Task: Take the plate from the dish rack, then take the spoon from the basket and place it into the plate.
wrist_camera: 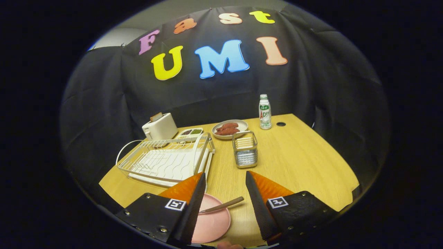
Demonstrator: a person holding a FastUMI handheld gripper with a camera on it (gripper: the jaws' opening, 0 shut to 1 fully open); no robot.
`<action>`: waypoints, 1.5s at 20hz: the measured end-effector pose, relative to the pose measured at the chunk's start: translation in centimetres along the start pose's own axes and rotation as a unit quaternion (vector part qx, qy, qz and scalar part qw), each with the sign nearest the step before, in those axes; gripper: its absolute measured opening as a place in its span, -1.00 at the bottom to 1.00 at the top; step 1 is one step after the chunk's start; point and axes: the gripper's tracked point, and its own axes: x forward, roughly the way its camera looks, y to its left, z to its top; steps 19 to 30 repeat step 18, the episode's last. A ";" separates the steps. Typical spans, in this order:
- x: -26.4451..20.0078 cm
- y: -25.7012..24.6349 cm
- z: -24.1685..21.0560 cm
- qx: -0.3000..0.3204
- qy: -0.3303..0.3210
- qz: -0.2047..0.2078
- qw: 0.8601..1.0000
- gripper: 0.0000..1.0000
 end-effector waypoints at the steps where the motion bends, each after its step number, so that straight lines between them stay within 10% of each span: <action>1: -0.1 -0.2 2.1 -0.011 -0.025 -0.012 1.000 0.43; 10: -2.8 3.2 17.1 -0.075 -0.190 -0.027 0.979 0.42; 17: -3.2 4.5 16.5 -0.080 -0.181 -0.032 0.980 0.90; 30: -3.4 4.4 16.6 -0.079 -0.186 -0.034 0.979 0.90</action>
